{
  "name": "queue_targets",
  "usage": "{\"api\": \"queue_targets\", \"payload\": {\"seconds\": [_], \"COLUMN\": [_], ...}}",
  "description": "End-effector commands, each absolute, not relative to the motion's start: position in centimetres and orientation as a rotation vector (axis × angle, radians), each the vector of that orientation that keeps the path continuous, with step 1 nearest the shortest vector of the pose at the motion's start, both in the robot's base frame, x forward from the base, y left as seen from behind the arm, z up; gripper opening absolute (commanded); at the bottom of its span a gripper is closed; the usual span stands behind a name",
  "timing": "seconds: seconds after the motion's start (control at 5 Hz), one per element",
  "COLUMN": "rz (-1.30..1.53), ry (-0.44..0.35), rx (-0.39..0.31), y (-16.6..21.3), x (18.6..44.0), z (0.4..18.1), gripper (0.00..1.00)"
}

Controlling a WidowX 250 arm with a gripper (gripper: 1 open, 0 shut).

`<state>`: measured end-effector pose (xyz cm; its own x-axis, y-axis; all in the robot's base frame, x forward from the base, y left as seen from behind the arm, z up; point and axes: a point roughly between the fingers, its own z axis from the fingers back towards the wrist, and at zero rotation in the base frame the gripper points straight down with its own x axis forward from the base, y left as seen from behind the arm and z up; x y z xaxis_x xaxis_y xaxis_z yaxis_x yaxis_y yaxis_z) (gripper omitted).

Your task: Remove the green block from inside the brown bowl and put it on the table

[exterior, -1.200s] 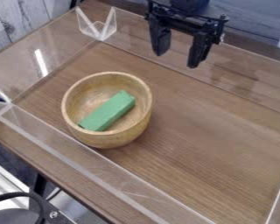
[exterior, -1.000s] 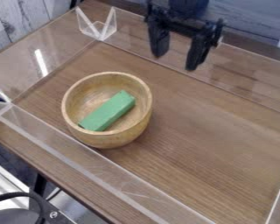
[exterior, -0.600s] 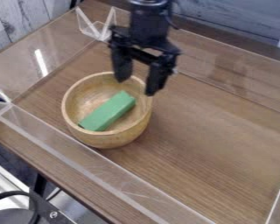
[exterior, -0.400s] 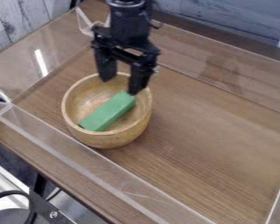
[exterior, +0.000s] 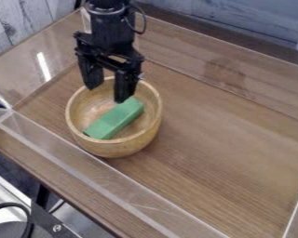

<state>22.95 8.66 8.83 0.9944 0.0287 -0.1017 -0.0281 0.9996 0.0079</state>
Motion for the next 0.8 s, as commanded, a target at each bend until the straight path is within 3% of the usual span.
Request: {"api": "queue_targets", "payload": {"seconds": [0.0,0.6], "rz": [0.038,0.044], "ry": [0.066,0.026], "rx": [0.017,-0.015], "y": [9.4,10.0], "x": [23.4,23.9], "z": [8.9,6.0], "gripper": [1.0,1.0]}}
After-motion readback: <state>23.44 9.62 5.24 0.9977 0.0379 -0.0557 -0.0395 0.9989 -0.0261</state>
